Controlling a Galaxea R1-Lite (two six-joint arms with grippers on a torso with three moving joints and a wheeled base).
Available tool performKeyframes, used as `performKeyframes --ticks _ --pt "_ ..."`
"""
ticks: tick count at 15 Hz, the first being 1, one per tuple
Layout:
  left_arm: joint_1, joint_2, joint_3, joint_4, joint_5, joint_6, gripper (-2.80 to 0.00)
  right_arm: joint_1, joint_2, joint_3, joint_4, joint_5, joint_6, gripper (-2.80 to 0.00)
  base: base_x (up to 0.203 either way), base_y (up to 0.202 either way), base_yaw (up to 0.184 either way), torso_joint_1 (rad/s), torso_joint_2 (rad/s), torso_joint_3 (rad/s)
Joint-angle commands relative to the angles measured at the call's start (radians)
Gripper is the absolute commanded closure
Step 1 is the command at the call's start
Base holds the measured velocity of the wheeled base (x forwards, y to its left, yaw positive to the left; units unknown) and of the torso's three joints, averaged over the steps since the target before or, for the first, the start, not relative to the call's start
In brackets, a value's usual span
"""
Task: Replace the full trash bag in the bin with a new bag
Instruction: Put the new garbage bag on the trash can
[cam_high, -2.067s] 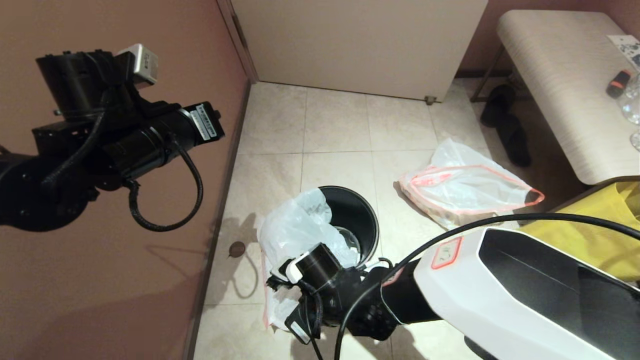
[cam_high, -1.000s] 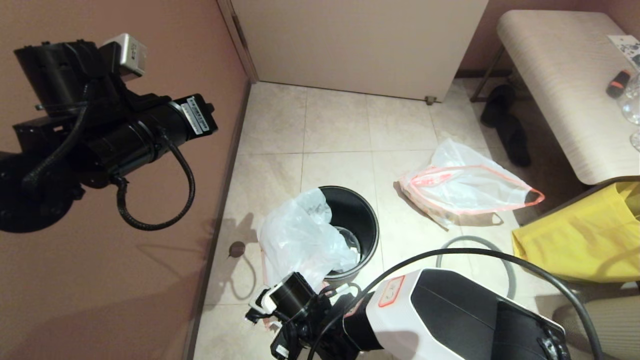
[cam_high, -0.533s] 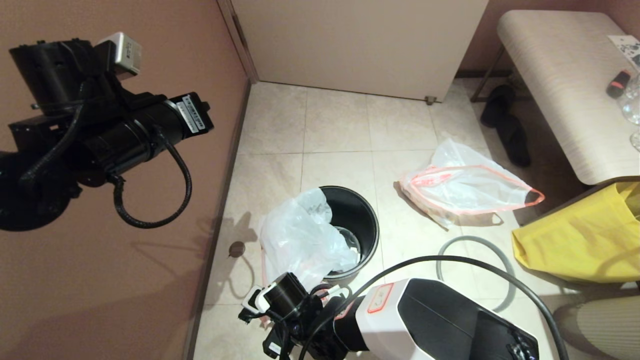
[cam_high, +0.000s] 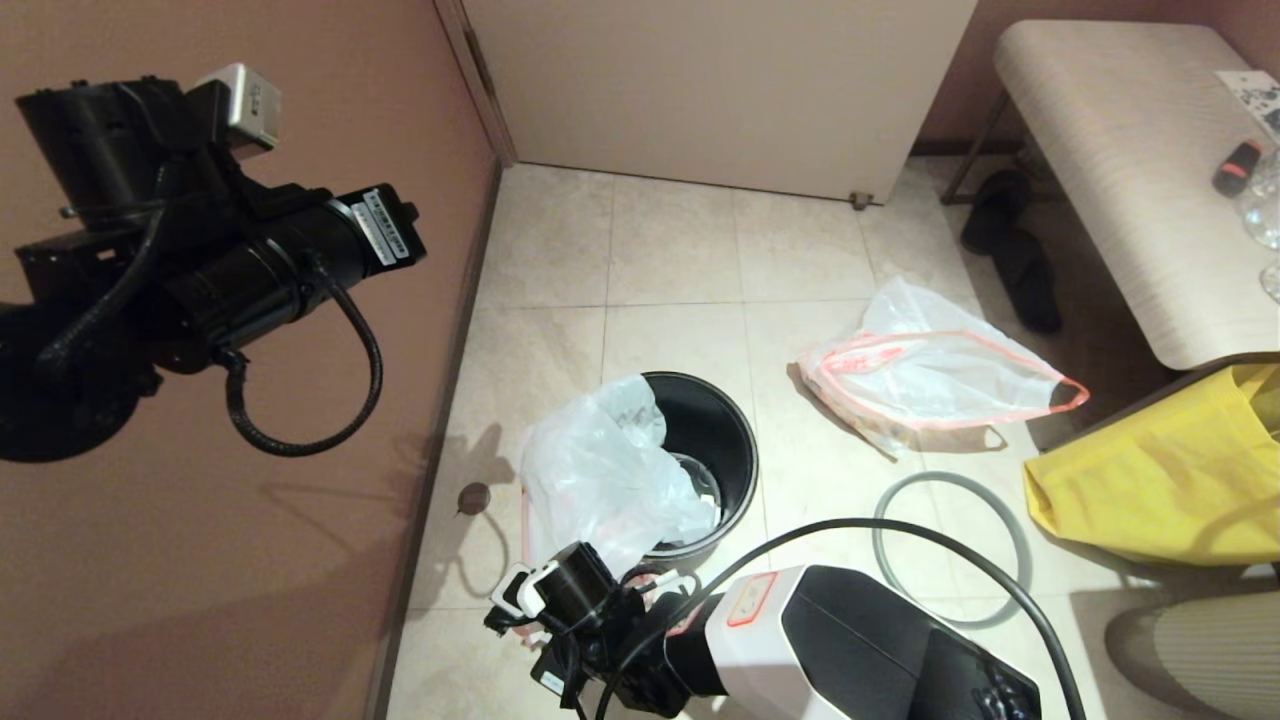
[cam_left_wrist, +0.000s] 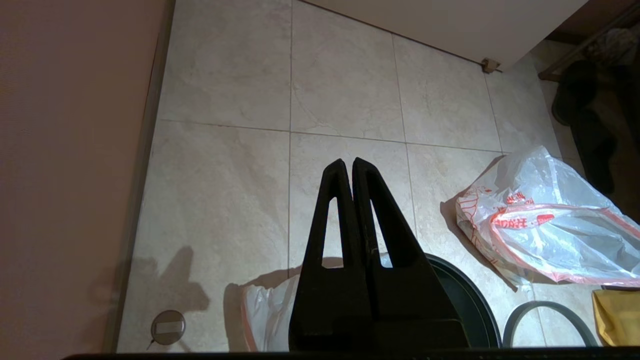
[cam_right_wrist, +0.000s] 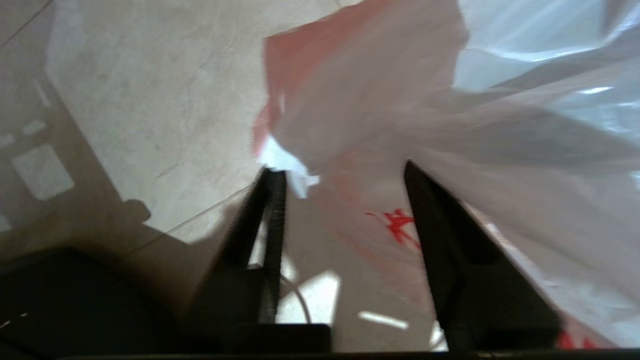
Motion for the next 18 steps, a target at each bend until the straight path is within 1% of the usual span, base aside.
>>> performKeyframes --ticks 1,4,7,9,13,16,18 --pt "0.000 0.003 0.002 -0.003 0.001 -0.001 0.00 -0.006 -0.003 -0.002 -0.010 -0.001 -0.002 0.00 0.000 0.000 0.000 0.000 0.00 0.000" --pt "-0.002 0.003 0.002 -0.003 0.001 -0.001 0.00 -0.014 -0.040 0.002 -0.014 -0.001 0.012 0.00 0.000 0.000 0.000 0.000 0.00 0.000" --pt "-0.003 0.003 0.002 -0.003 0.001 -0.001 0.00 -0.026 -0.108 0.019 -0.014 0.000 0.089 0.00 0.000 0.000 0.000 0.000 0.00 0.000" --pt "-0.003 0.003 0.002 -0.003 0.001 -0.001 0.00 -0.042 -0.141 0.035 -0.018 -0.004 0.126 0.00 0.000 0.000 0.000 0.000 0.00 0.000" --pt "-0.003 0.003 0.002 -0.003 0.001 -0.001 0.00 -0.041 -0.138 0.049 -0.024 -0.024 0.128 0.00 0.000 0.000 0.000 0.000 0.00 0.000" --pt "-0.003 0.003 0.002 -0.003 0.001 -0.001 0.00 -0.042 -0.123 0.040 -0.060 -0.046 0.119 0.00 0.000 0.000 0.000 0.000 0.00 0.000" --pt "-0.003 0.004 0.002 -0.003 0.001 -0.001 0.00 -0.042 -0.121 0.040 -0.063 -0.047 0.109 0.00 0.000 0.000 0.000 0.000 0.00 0.000"
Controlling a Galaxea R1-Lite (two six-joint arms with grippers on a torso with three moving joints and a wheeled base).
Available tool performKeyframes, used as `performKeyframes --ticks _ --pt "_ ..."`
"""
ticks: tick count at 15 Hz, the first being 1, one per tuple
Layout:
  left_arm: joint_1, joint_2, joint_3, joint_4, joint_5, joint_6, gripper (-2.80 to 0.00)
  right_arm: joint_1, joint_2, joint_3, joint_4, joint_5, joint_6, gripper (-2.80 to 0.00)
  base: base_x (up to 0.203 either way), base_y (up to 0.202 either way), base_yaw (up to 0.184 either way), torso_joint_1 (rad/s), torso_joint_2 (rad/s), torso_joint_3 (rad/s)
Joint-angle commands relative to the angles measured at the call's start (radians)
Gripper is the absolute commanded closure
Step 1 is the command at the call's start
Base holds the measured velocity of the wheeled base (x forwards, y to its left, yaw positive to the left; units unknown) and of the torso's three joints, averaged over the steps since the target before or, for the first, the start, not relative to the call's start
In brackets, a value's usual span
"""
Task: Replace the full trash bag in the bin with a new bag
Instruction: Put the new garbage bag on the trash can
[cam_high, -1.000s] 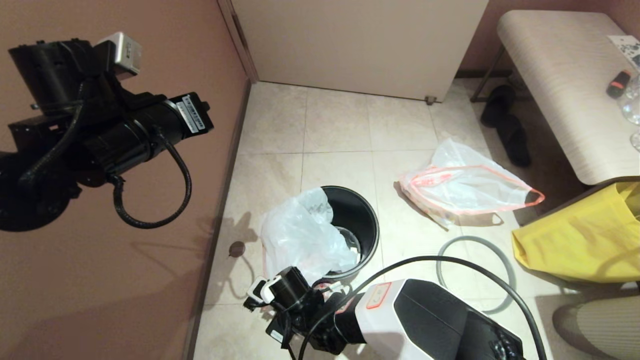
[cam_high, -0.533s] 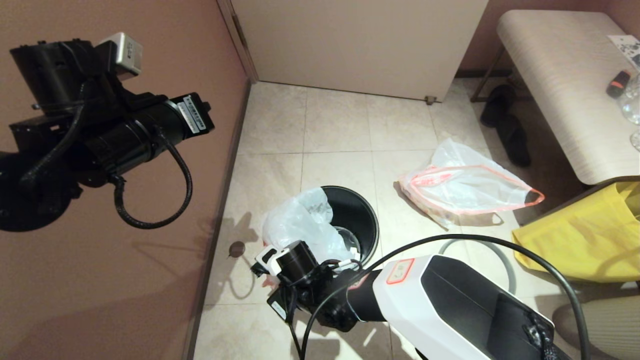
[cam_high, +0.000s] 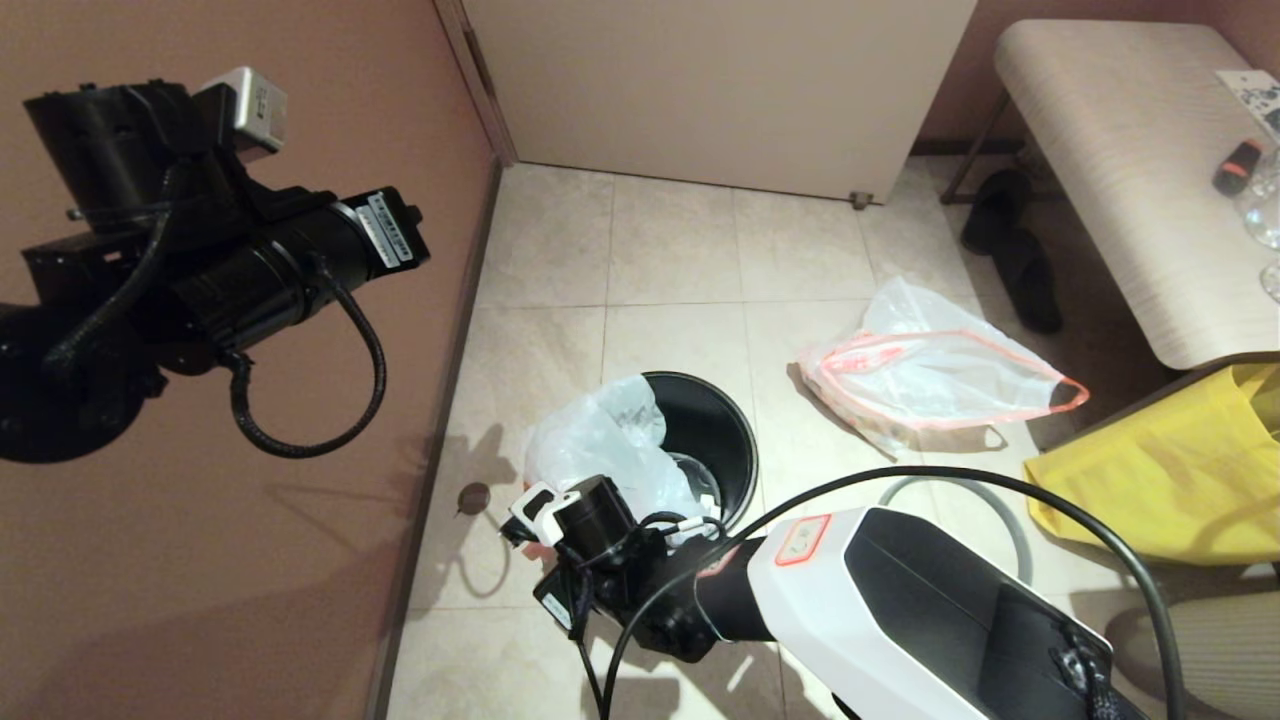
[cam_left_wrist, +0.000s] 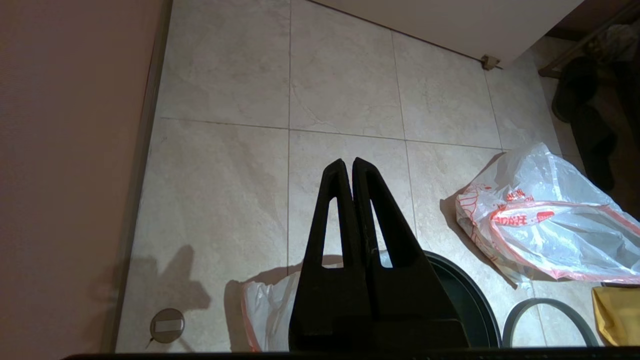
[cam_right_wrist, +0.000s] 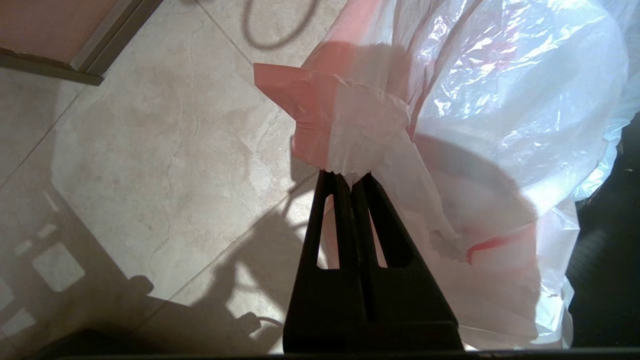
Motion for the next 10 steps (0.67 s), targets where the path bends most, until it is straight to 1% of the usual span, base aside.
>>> performKeyframes --ticks 1,3,7,10 --pt "-0.001 0.001 0.000 -0.003 0.001 -0.001 0.00 -0.001 0.002 0.000 -0.001 -0.001 -0.002 0.00 0.000 0.000 0.000 0.000 0.00 0.000" --pt "-0.001 0.001 0.000 -0.003 0.001 -0.001 0.00 -0.014 -0.006 0.000 -0.014 -0.008 -0.003 0.00 0.000 0.000 0.000 0.000 0.00 0.000" --pt "-0.001 0.001 0.000 -0.003 0.001 -0.001 0.00 -0.084 -0.013 -0.024 -0.038 -0.102 -0.013 0.00 0.000 0.000 0.000 0.000 0.00 0.000" --pt "-0.001 0.000 0.000 -0.003 0.001 -0.001 0.00 -0.122 -0.052 -0.015 -0.038 -0.121 0.001 0.00 0.000 0.000 0.000 0.000 0.00 0.000"
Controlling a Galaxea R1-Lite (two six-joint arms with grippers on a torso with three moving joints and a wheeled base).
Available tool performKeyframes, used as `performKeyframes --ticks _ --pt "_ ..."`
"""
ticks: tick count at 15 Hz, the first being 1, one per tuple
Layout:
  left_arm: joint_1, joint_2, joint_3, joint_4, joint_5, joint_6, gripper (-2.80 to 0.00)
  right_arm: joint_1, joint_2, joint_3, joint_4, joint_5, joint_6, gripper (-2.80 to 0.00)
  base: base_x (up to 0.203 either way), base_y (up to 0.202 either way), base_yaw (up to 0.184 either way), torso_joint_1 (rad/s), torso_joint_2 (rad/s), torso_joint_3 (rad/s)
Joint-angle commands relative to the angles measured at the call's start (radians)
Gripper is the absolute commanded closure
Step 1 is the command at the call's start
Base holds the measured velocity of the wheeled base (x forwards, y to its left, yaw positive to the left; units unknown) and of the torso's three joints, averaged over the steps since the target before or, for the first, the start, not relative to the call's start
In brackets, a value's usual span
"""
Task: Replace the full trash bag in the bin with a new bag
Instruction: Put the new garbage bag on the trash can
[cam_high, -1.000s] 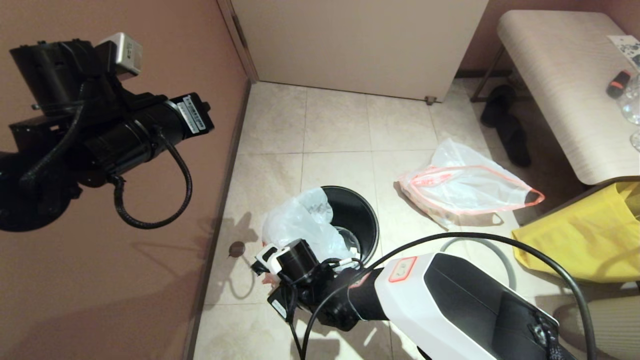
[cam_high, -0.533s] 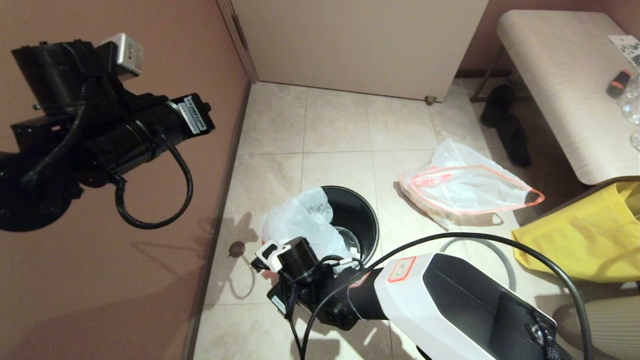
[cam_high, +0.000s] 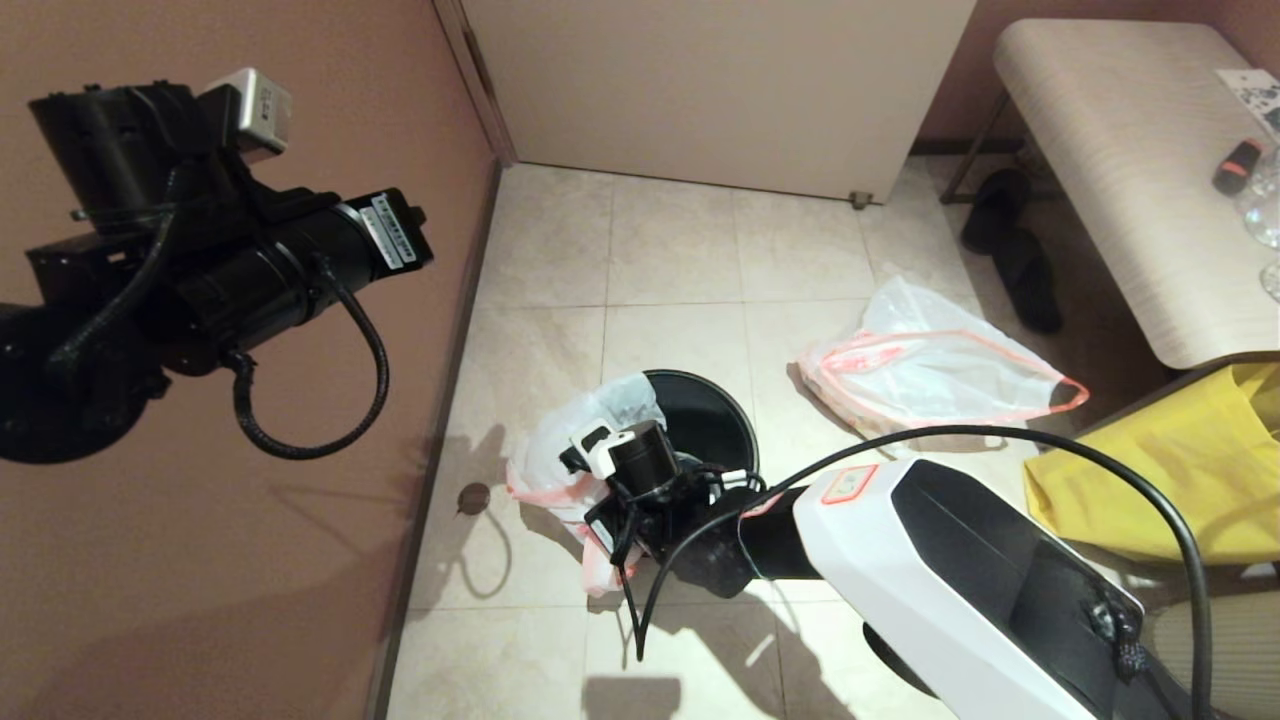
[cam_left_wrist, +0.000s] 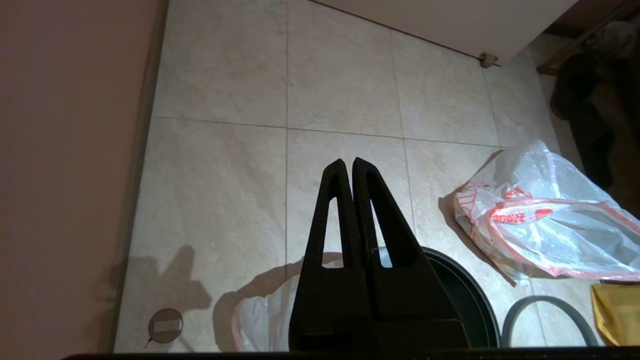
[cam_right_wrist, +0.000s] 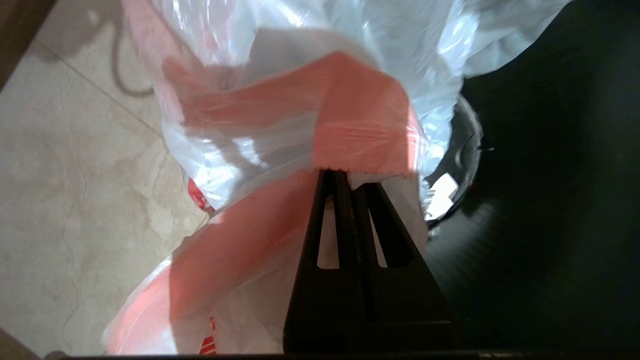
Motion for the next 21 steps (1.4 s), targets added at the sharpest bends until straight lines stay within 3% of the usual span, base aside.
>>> performKeyframes --ticks 1,5,10,16,21 --pt "0.001 -0.001 0.000 -0.003 0.001 -0.002 0.00 -0.024 -0.031 0.007 -0.001 -0.011 0.000 0.00 0.000 0.000 0.000 0.000 0.00 0.000" --pt "0.001 -0.002 -0.001 -0.003 0.001 -0.002 0.00 -0.056 -0.114 0.095 -0.023 -0.032 0.003 0.00 0.000 0.000 0.000 0.000 0.00 0.000" --pt "-0.001 -0.002 0.000 -0.003 0.001 -0.002 0.00 -0.166 -0.185 0.269 -0.110 -0.041 0.002 0.00 0.000 0.000 0.000 0.000 0.00 0.000" --pt "-0.001 0.001 -0.001 -0.003 0.001 -0.002 0.00 -0.272 -0.272 0.315 -0.127 -0.050 0.003 0.00 0.000 0.000 0.000 0.000 0.00 0.000" --pt "-0.001 -0.002 -0.001 -0.003 0.001 -0.002 0.00 -0.315 -0.335 0.525 -0.185 -0.051 0.003 0.00 0.000 0.000 0.000 0.000 0.00 0.000"
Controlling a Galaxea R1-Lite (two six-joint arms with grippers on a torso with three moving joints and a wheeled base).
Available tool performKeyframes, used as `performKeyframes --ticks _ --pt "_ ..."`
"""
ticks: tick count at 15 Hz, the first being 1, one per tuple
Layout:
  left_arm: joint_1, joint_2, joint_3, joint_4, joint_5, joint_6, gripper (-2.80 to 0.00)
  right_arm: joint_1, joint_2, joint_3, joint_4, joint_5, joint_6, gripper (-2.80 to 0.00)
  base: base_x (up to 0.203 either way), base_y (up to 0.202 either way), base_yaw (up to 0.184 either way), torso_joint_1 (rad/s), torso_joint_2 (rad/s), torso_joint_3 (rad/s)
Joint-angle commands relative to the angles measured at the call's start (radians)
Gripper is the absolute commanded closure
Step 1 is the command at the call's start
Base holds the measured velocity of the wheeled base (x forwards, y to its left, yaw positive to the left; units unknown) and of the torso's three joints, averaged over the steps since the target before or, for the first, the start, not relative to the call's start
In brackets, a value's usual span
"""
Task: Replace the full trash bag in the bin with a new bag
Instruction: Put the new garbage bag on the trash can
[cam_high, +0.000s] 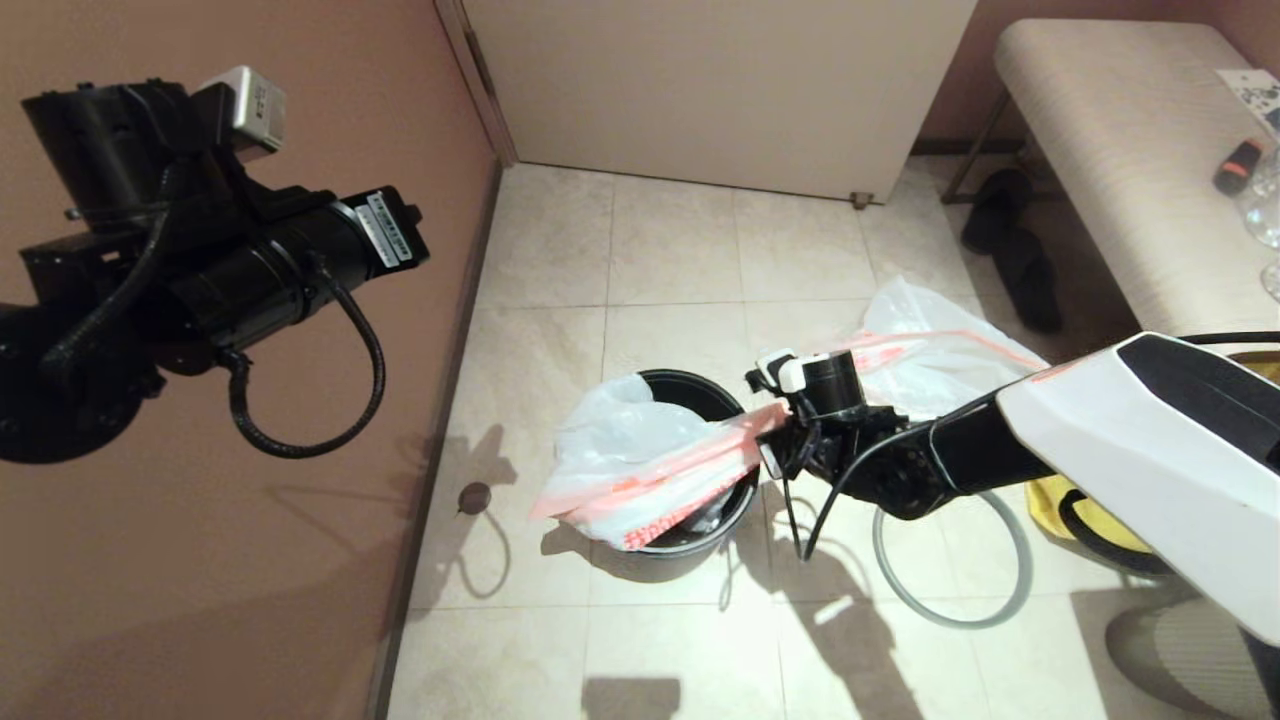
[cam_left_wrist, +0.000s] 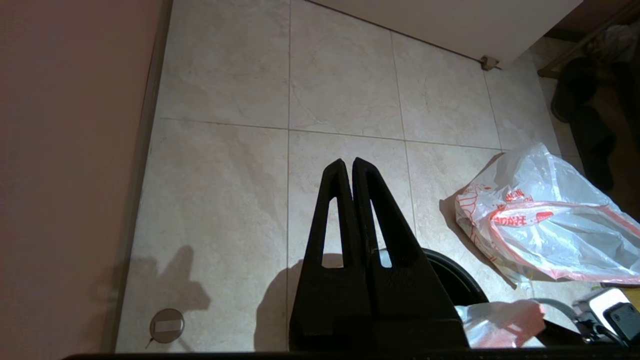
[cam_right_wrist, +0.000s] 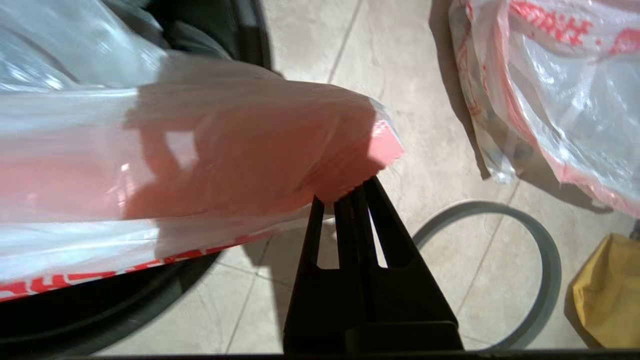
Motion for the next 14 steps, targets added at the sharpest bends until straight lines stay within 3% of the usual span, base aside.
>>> performKeyframes --ticks 1,9,14 --pt "0.000 0.001 0.000 -0.003 0.001 -0.001 0.00 -0.017 -0.027 0.062 -0.024 -0.002 -0.001 0.00 0.000 0.000 0.000 0.000 0.00 0.000" --pt "0.000 0.004 -0.001 -0.003 0.001 -0.001 0.00 0.012 0.010 0.176 -0.021 0.018 0.045 0.00 0.000 0.000 0.000 0.000 0.00 0.000" --pt "0.004 0.007 -0.004 -0.003 0.001 -0.001 0.00 0.016 0.168 0.059 -0.024 0.020 0.045 0.00 0.000 0.000 0.000 0.000 0.00 0.000"
